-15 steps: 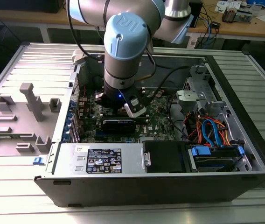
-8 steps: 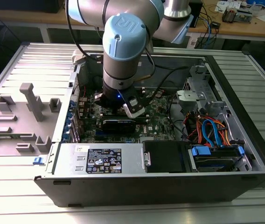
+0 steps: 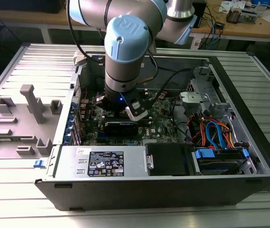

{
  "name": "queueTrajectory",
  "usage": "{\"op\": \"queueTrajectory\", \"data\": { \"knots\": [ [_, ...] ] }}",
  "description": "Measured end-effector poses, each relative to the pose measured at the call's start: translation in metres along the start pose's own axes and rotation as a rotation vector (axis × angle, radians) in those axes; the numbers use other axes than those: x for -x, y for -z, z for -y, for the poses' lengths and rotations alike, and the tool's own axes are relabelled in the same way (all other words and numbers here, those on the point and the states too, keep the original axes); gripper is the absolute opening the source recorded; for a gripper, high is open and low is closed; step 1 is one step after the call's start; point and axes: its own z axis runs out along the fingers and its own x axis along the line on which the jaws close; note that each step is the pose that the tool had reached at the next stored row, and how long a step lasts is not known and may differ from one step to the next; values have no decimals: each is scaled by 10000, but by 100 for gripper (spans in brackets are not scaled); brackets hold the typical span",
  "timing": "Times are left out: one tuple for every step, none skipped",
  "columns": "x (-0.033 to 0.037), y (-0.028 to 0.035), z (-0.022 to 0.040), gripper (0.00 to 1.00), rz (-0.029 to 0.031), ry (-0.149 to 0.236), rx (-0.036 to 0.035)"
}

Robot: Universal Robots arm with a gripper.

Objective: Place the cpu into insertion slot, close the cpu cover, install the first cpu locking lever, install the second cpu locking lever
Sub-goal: 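Install the second cpu locking lever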

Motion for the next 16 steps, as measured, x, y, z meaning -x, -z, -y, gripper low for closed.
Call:
{"op": "queueTrajectory", "data": {
  "knots": [
    [0,7,-2,11,0,1,2],
    [0,25,-8,11,2,2,7],
    [-2,42,-12,11,0,1,3],
    [-3,60,-16,11,0,1,2],
    [-4,75,-20,11,0,1,2],
    [-4,87,-24,11,-1,1,1],
    [-5,98,-27,11,0,1,1],
    [-6,109,-29,11,-1,1,1],
    [-6,123,-33,11,-1,1,1],
    [-7,130,-35,11,0,1,1],
    [-7,130,-36,11,1,1,3],
    [-7,130,-35,11,0,1,3],
    [-7,130,-36,11,1,1,3],
    [-7,131,-36,11,0,2,2],
    [-7,131,-36,11,-1,2,2],
    [-7,131,-36,11,-1,3,1]
  ]
}}
